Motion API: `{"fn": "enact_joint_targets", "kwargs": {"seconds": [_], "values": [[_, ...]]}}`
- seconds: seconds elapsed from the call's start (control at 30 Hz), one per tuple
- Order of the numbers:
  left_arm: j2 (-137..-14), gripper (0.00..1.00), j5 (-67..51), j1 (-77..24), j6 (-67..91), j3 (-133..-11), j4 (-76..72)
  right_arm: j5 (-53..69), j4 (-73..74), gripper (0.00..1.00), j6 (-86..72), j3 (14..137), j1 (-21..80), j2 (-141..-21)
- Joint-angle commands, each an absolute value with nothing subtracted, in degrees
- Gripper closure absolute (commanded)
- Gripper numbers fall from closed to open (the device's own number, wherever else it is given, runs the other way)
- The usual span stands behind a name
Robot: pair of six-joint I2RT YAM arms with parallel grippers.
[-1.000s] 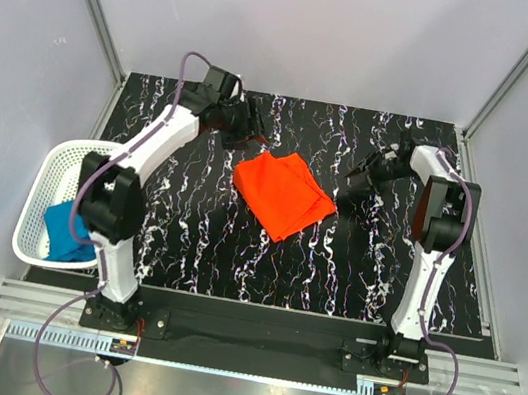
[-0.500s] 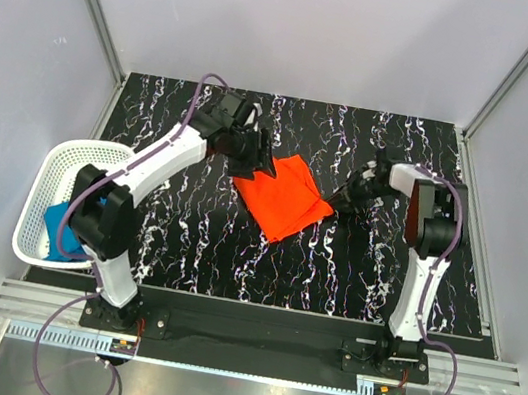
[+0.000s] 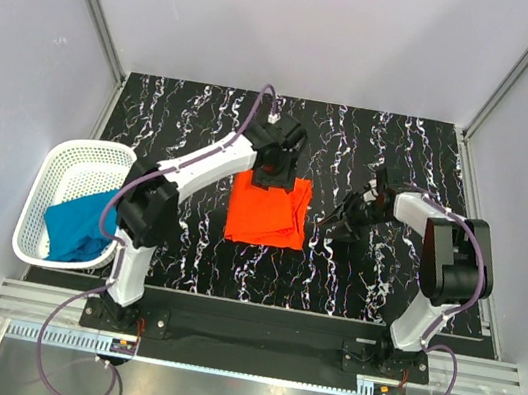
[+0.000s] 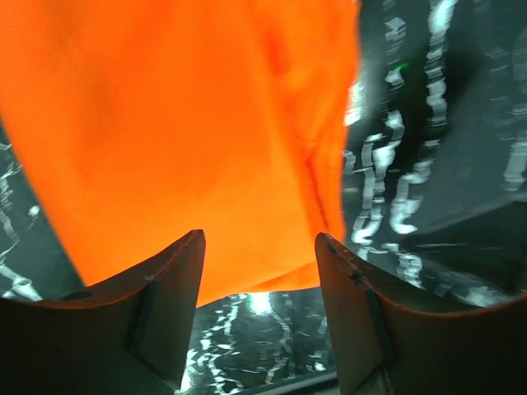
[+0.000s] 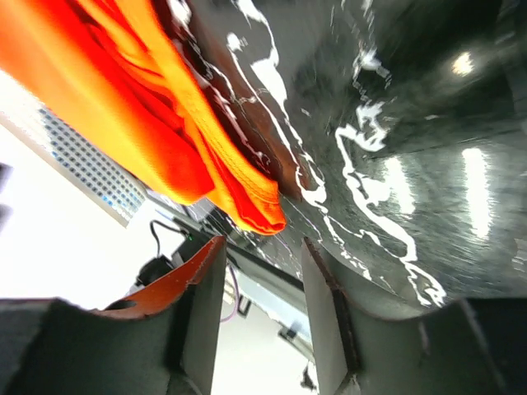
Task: Fold and stack the t-shirts
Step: Fold the tshirt
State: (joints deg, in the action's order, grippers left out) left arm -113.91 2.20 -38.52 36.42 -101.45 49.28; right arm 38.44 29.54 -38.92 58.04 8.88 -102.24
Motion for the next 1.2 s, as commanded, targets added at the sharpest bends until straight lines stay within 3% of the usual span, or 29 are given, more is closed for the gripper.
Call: {"fn": "enact_joint_targets", "kwargs": {"seconds": [0.0, 0.13, 0.67, 1.0, 1.17], "values": [[-115.8, 0.42, 13.3, -40.2, 34.1, -105.8, 51.0, 37.0, 29.1, 0.50, -35.8, 59.7, 8.0, -100.7], [-119.8, 0.46, 15.2, -41.7, 32.9, -109.3, 51.1, 37.4, 28.8, 0.49, -33.8, 61.2, 8.0, -102.1], [-132.7, 0.41, 24.9, -45.0, 36.4, -122.1, 51.4, 39.5, 26.5, 0.53, -35.2, 63.6, 8.1, -105.0], [-134.3, 0.49, 26.0, -45.4, 37.1, -120.6, 51.9, 40.5, 26.2, 0.55, -35.0, 65.1, 8.1, -106.9], [-135.4, 0.60, 25.7, -45.4, 37.0, -121.0, 52.1, 41.0, 25.8, 0.55, -35.5, 66.8, 8.0, -108.1]]}}
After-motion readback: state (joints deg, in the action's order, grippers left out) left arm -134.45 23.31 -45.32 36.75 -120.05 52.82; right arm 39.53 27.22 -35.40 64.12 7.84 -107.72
